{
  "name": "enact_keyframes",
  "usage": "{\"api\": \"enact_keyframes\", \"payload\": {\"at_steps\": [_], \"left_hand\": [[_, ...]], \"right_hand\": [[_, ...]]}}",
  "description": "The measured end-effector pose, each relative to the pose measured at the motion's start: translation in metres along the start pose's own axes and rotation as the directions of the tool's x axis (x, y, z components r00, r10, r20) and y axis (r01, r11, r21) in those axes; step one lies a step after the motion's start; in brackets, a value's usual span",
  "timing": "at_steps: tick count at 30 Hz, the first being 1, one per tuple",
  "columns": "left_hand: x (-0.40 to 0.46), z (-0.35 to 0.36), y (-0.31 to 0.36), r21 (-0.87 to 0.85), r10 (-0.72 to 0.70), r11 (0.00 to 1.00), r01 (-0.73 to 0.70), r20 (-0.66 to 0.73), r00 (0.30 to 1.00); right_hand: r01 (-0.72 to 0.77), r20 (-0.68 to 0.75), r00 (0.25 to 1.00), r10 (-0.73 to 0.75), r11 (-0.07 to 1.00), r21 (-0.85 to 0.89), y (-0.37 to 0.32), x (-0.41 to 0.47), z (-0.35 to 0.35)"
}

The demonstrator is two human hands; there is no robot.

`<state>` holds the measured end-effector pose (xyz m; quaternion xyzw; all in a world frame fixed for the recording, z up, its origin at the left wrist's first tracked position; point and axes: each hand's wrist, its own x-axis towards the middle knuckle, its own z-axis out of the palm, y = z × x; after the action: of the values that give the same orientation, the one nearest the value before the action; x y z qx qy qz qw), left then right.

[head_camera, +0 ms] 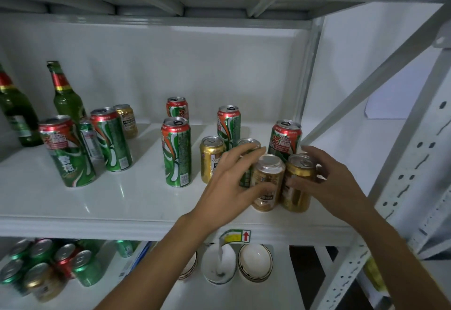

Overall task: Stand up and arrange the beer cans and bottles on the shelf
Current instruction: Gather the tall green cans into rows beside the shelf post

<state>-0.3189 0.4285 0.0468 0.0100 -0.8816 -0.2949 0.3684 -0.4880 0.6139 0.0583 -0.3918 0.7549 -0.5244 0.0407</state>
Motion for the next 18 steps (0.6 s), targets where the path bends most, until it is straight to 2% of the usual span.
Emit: {"api": "enact_keyframes", "payload": {"at_steps": [2, 4, 6, 7, 10, 12, 14, 16, 18], "left_hand": [[-0.008, -0.023, -0.005, 0.005, -0.003, 1.0, 0.003, -0.096, 0.995], [-0.011, -0.051, -0.011, 0.047, -0.031, 0.998, 0.041, -0.207, 0.978], [-0.009, -0.08, -0.02, 0.074, -0.043, 0.995, 0.073, -0.345, 0.938], [-0.005, -0.093, -0.025, 0.074, -0.06, 0.993, 0.097, -0.4, 0.914], [0.008, -0.119, -0.04, 0.03, -0.191, 0.973, 0.228, -0.447, 0.874], [0.015, -0.124, -0.05, -0.006, -0.31, 0.943, 0.332, -0.376, 0.873], [0.017, -0.123, -0.06, -0.071, -0.383, 0.923, 0.378, -0.268, 0.884], [0.015, -0.118, -0.068, -0.098, -0.373, 0.928, 0.36, -0.202, 0.906], [0.012, -0.115, -0.076, -0.088, -0.329, 0.944, 0.317, -0.22, 0.918]], "right_hand": [[0.028, -0.091, 0.996, -0.024, 0.999, 0.044, -0.006, -0.001, -0.001], [0.105, -0.243, 0.966, -0.085, 0.992, 0.072, -0.016, 0.0, -0.002], [0.187, -0.372, 0.913, -0.17, 0.982, 0.011, -0.025, 0.008, -0.004], [0.202, -0.382, 0.903, -0.196, 0.979, -0.024, -0.029, 0.015, -0.005], [0.107, -0.237, 0.962, -0.133, 0.987, -0.12, -0.042, 0.046, -0.003], [0.007, -0.082, 0.996, -0.024, 0.979, -0.206, -0.05, 0.065, -0.001], [-0.044, 0.04, 0.998, 0.055, 0.973, -0.225, -0.053, 0.077, 0.0], [-0.053, 0.087, 0.994, 0.071, 0.979, -0.195, -0.049, 0.083, -0.001], [-0.044, 0.079, 0.995, 0.057, 0.986, -0.163, -0.045, 0.085, -0.003]]}}
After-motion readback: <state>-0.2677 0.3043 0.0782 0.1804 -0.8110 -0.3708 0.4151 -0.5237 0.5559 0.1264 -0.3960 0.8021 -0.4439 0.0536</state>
